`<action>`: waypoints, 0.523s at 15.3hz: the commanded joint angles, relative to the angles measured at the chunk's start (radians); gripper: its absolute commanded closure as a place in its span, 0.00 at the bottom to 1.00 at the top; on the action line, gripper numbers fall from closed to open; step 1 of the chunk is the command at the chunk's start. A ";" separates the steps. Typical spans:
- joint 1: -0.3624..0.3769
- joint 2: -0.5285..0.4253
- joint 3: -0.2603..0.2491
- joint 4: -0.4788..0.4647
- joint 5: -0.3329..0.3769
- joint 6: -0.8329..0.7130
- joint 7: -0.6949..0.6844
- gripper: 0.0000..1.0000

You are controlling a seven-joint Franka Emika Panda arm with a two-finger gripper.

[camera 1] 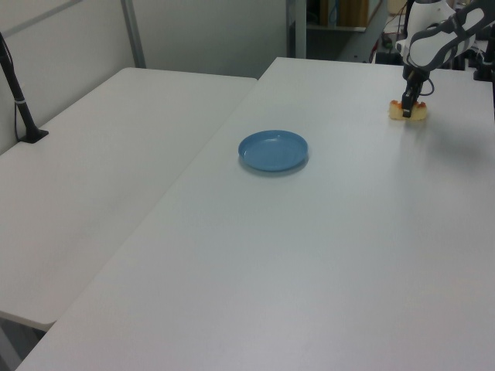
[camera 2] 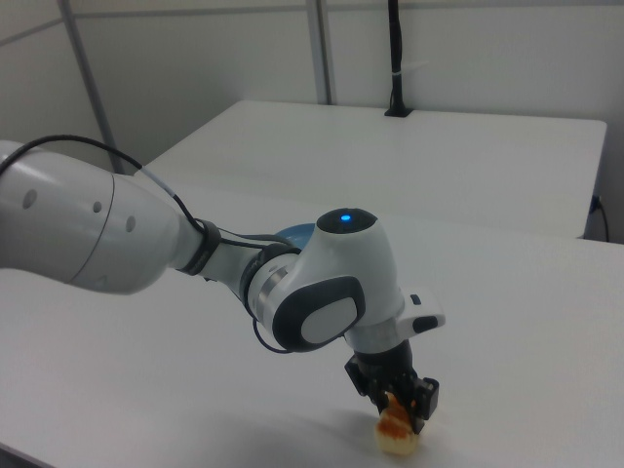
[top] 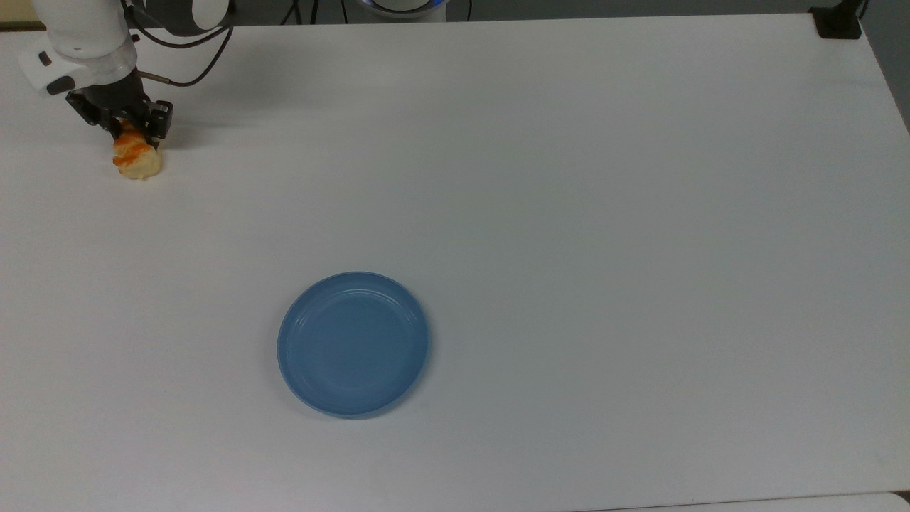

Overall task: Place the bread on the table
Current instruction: 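Lower the bread roll onto the bare table and open the gripper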

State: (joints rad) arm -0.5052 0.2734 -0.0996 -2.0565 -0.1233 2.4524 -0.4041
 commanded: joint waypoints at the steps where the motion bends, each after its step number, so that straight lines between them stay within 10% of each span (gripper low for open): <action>1: 0.001 -0.013 -0.002 -0.001 0.011 -0.004 0.024 0.00; 8: 0.010 -0.103 0.008 0.067 0.019 -0.220 0.028 0.00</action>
State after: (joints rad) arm -0.5085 0.2470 -0.1007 -2.0279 -0.1233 2.3728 -0.3904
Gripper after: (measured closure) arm 0.000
